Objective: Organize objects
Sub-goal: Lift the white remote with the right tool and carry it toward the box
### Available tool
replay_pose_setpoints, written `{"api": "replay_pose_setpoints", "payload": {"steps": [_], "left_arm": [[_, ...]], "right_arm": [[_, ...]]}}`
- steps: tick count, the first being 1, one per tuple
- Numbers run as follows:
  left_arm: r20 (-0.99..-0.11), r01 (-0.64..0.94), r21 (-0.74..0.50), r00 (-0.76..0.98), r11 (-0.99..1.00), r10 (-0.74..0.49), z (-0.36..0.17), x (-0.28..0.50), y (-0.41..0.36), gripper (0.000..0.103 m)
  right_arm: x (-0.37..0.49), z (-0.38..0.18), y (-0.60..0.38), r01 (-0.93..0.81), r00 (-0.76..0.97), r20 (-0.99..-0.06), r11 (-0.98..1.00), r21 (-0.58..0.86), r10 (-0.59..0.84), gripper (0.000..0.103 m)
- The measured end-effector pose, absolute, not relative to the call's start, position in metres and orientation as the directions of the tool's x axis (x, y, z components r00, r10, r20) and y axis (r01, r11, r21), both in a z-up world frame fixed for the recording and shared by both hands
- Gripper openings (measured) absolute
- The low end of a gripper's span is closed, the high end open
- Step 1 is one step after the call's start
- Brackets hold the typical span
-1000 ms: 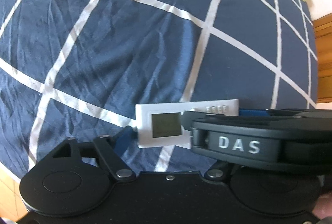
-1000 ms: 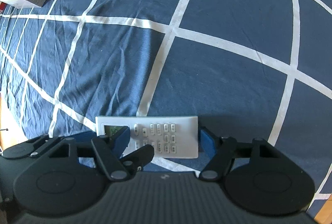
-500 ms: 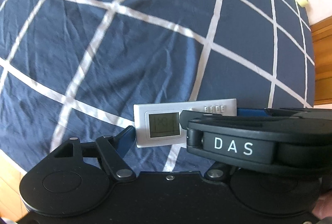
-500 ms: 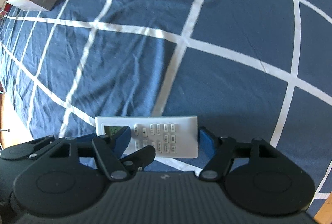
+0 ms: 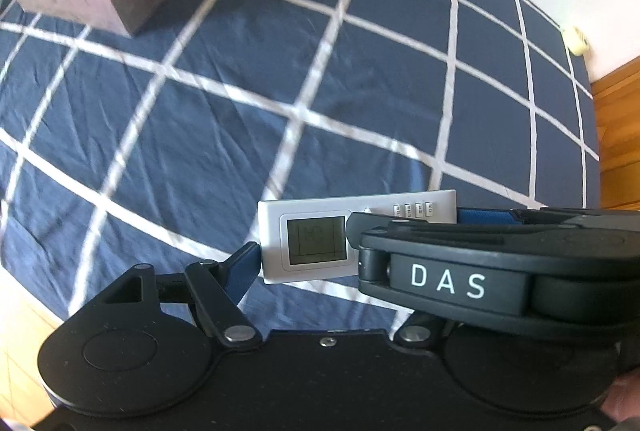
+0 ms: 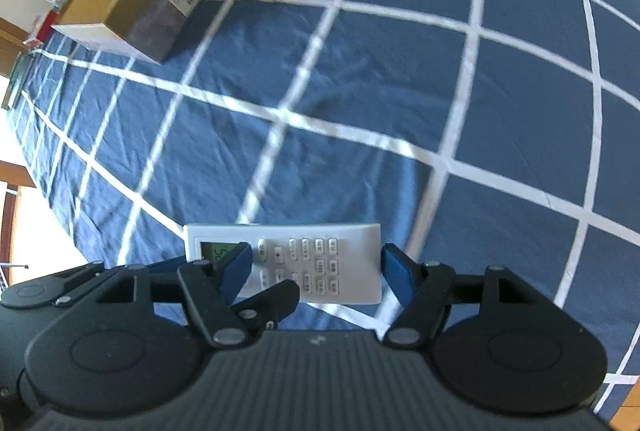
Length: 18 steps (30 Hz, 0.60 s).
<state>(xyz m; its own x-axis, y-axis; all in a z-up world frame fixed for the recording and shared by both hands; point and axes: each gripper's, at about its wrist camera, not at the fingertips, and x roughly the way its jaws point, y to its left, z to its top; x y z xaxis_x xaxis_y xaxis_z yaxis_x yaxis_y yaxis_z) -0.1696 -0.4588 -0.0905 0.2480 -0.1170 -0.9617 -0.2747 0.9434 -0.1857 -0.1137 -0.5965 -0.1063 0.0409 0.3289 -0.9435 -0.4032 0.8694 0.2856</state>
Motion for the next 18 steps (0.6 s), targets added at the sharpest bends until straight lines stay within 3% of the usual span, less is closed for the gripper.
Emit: {"api": "replay_pose_setpoints", "payload": {"steps": [18], "left_arm": [[-0.948, -0.239, -0.127, 0.315, 0.963, -0.047, -0.038, -0.149, -0.374, 0.072]], "right_arm": [[-0.11, -0.058, -0.502, -0.387, 0.125, -0.907, 0.861, 0.329, 0.402, 0.07]]}}
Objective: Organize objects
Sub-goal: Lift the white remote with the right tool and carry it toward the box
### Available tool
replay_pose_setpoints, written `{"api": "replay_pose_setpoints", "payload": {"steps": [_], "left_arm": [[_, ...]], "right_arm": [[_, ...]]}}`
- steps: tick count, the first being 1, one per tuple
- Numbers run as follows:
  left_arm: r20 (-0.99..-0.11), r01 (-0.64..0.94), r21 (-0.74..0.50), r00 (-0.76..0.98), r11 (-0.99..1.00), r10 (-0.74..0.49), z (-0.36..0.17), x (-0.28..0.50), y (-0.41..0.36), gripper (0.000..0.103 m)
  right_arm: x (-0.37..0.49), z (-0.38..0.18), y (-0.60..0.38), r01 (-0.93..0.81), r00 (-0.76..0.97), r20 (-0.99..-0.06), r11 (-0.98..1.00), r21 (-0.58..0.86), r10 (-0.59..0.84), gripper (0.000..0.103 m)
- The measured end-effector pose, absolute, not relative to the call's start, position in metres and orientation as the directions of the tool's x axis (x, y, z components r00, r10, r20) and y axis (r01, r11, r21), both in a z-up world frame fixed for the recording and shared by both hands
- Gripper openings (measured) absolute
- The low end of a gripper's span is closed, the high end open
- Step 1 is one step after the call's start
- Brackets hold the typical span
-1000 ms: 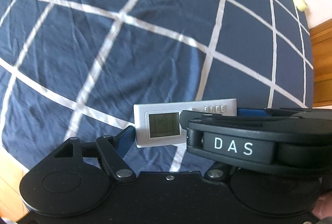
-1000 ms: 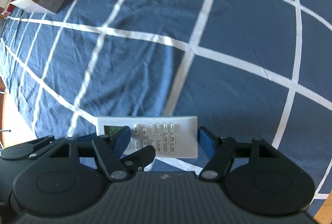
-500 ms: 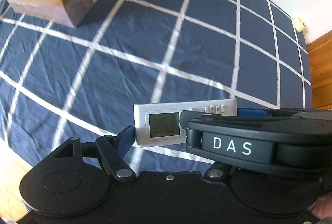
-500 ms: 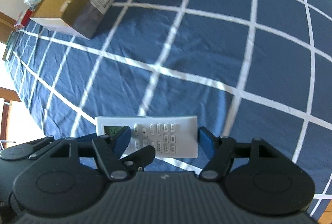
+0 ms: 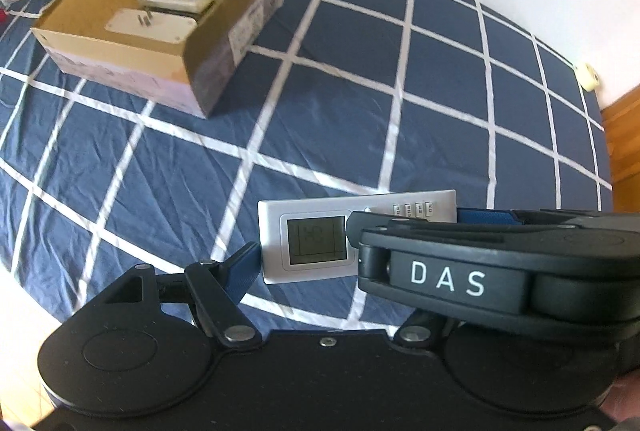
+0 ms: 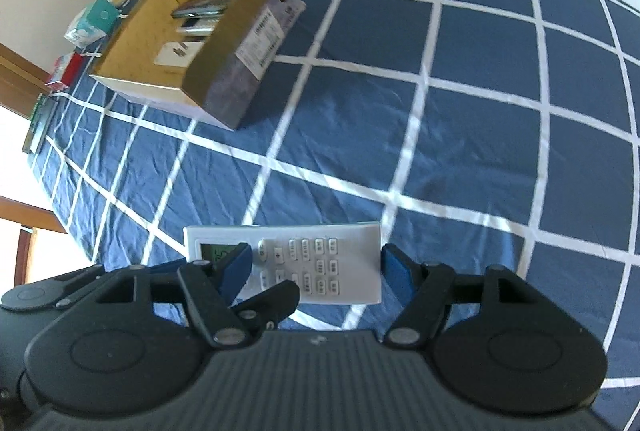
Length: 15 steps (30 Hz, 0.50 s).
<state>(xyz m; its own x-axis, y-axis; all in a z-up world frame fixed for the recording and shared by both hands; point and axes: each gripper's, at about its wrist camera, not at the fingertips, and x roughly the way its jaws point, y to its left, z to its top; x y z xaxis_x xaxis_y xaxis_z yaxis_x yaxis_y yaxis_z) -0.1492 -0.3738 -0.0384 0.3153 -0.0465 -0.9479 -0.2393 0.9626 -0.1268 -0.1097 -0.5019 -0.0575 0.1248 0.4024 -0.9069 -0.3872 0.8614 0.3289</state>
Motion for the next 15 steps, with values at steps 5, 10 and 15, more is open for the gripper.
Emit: {"api": "replay_pose_setpoints", "payload": {"steps": [5, 10, 15], "left_arm": [[-0.942, -0.264, -0.118, 0.335, 0.957, -0.024, -0.027, -0.135, -0.367, 0.072], [-0.936, -0.282, -0.108, 0.353, 0.953, -0.001, -0.02, -0.123, -0.364, 0.072], [-0.933, -0.286, -0.106, 0.359, 0.952, 0.004, -0.019, -0.11, -0.358, 0.072]], "right_arm": [[-0.096, -0.045, -0.489, -0.416, 0.131, -0.897, 0.845, 0.336, 0.422, 0.07], [-0.08, -0.038, -0.483, -0.432, 0.13, -0.89, 0.833, 0.346, 0.437, 0.07], [-0.066, -0.034, -0.477, -0.443, 0.139, -0.885, 0.827, 0.346, 0.445, 0.07]]}}
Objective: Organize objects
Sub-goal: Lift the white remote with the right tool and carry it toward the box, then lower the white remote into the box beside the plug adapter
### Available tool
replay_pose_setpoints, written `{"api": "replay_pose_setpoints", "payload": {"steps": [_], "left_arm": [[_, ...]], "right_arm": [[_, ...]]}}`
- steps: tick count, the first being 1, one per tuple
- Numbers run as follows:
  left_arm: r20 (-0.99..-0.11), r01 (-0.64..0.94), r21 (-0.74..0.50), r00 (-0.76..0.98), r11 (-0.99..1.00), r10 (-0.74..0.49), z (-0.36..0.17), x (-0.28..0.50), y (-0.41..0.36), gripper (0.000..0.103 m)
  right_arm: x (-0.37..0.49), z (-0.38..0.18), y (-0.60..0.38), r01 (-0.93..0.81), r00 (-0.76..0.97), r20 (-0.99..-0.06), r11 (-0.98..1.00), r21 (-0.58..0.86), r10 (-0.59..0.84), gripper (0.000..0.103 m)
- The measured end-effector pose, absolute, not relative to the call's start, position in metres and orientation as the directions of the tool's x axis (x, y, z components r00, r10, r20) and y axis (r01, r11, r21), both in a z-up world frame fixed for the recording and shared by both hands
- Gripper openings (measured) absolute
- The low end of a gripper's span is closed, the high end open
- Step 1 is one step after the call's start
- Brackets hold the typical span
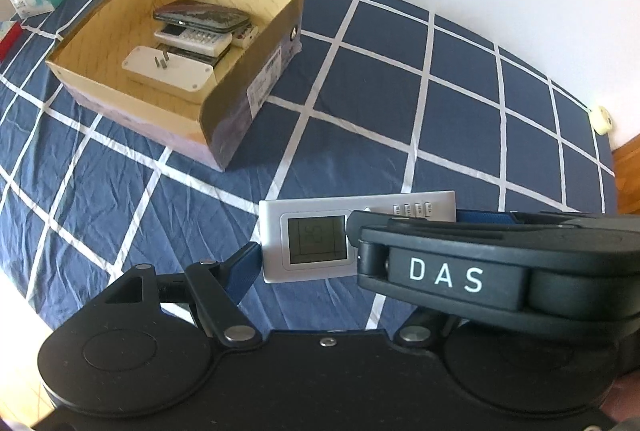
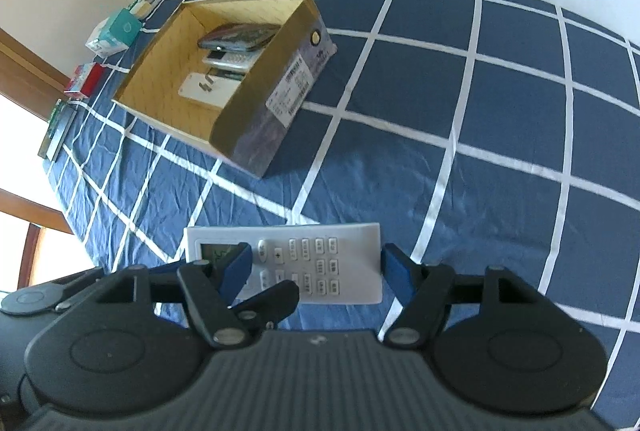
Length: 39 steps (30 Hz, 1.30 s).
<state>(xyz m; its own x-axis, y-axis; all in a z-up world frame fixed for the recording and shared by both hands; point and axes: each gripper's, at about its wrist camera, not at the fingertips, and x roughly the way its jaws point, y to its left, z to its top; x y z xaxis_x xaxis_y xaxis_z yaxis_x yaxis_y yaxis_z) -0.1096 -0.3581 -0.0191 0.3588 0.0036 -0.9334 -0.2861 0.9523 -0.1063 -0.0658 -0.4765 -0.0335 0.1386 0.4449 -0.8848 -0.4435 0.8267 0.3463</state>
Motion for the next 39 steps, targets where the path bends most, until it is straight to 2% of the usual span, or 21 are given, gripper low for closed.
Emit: {"api": "replay_pose_setpoints", "payload": {"steps": [12, 25, 39], "left_arm": [[-0.934, -0.223, -0.093, 0.356, 0.97, -0.008, -0.026, -0.072, -0.296, 0.072], [-0.944, -0.022, -0.079, 0.324, 0.997, -0.068, -0.021, -0.035, -0.195, 0.072], [-0.949, 0.051, -0.077, 0.302, 0.996, -0.089, -0.027, -0.01, -0.106, 0.071]], "right_arm": [[-0.036, -0.041, -0.425, -0.413, 0.154, -0.879, 0.838, 0.358, 0.451, 0.07], [-0.026, -0.044, -0.332, -0.227, 0.223, -0.878, 0.898, 0.376, 0.424, 0.07], [-0.022, -0.048, -0.235, -0.141, 0.246, -0.88, 0.914, 0.381, 0.406, 0.07]]}}
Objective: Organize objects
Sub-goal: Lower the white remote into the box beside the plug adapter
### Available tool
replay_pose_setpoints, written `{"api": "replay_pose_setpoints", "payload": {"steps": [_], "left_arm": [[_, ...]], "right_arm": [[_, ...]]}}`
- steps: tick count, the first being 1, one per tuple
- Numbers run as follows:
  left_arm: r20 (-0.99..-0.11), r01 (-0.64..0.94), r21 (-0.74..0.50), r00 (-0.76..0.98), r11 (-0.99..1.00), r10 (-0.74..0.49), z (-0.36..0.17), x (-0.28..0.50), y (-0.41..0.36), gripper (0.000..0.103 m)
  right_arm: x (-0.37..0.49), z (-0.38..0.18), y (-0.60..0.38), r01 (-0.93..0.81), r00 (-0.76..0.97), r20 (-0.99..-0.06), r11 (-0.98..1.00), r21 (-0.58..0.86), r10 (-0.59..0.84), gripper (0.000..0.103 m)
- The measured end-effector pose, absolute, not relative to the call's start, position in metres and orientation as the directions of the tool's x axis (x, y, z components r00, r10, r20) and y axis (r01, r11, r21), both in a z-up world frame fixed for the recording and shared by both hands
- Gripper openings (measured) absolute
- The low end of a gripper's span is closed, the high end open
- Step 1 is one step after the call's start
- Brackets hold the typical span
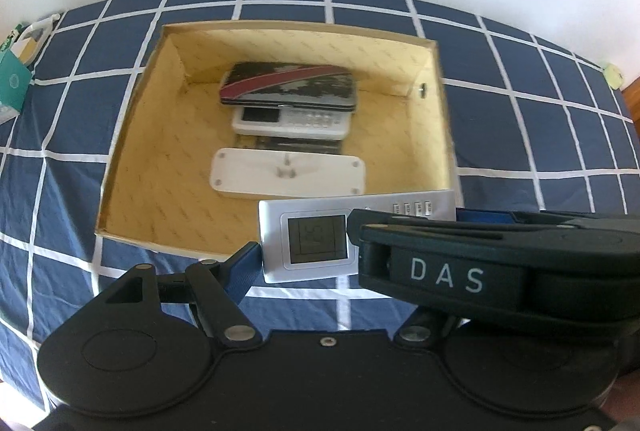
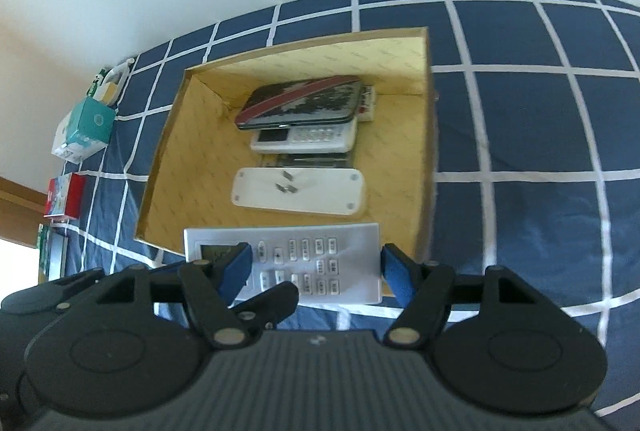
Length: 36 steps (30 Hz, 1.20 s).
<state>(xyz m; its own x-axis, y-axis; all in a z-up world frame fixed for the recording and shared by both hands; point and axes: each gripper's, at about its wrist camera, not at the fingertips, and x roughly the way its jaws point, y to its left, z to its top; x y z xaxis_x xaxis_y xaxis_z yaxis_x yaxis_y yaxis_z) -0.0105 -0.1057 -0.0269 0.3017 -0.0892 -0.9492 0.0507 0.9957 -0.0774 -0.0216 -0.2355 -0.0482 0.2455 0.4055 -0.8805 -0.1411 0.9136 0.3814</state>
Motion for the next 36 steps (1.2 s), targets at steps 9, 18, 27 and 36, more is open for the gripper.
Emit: {"api": "replay_pose_setpoints", "payload": {"steps": [9, 18, 27, 36], "left_arm": [[-0.967, 0.063, -0.103, 0.226, 0.993, -0.115, -0.065, 0.02, -0.068, 0.071], [-0.983, 0.091, -0.134, 0.114, 0.987, -0.144, -0.115, 0.038, -0.051, 0.071], [-0.987, 0.106, -0.148, 0.043, 0.983, -0.153, -0.147, 0.054, -0.047, 0.071], [-0.987, 0.129, -0.158, -0.002, 0.979, -0.159, -0.164, 0.063, -0.048, 0.071]], "right_arm": [[-0.001, -0.08, -0.195, -0.111, 0.186, -0.906, 0.925, 0.365, 0.38, 0.07], [0.021, -0.128, -0.175, -0.04, 0.098, -0.932, 0.937, 0.347, 0.349, 0.07], [0.036, -0.16, -0.169, 0.005, 0.034, -0.943, 0.944, 0.33, 0.33, 0.07], [0.041, -0.179, -0.169, 0.041, -0.001, -0.948, 0.947, 0.318, 0.318, 0.07]]}}
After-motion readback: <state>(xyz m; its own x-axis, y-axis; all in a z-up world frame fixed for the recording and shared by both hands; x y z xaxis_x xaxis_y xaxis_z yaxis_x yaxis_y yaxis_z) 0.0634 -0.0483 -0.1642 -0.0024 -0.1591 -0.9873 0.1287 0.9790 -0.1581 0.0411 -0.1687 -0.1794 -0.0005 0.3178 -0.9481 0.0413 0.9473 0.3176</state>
